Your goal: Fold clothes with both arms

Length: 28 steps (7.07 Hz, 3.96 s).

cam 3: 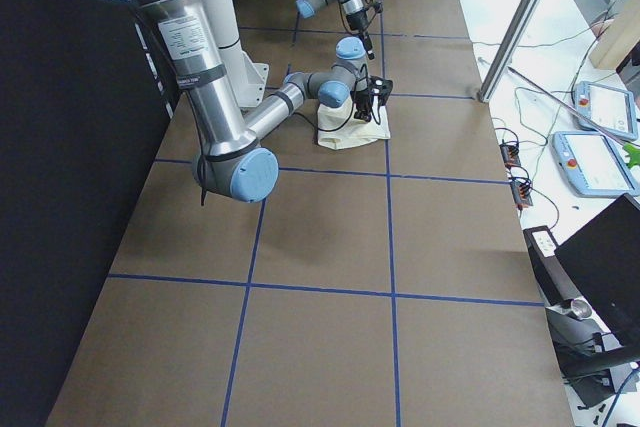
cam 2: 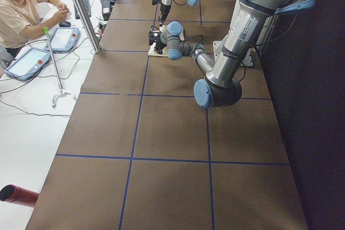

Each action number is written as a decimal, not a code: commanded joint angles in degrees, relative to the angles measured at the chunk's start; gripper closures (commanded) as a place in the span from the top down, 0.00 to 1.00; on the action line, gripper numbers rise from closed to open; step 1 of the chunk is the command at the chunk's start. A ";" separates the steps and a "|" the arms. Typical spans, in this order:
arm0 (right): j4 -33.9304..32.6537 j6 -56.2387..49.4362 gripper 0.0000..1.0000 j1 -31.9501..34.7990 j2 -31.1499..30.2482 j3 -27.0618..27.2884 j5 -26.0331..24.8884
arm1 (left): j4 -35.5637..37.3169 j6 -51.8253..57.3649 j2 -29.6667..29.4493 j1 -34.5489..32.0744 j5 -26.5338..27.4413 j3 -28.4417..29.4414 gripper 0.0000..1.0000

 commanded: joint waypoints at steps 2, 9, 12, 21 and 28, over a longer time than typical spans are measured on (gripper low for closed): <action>0.02 -0.64 0.00 0.52 0.60 -0.69 0.03 | -3.24 -0.04 0.36 7.17 -0.16 0.41 0.00; 0.02 -0.64 0.00 0.52 0.69 -1.13 0.03 | -17.81 -0.39 2.82 9.56 -12.17 2.43 0.00; 0.02 -0.64 0.00 0.52 0.69 -1.66 0.03 | -18.73 -0.57 4.31 11.41 -13.78 -1.58 0.00; 0.11 -0.73 0.00 0.52 0.69 -1.75 0.03 | -16.88 0.13 -1.39 5.78 -10.01 4.79 0.00; 0.11 -1.16 0.00 1.05 0.78 -3.33 -0.06 | -16.18 -0.57 -0.69 6.31 -9.57 7.01 0.00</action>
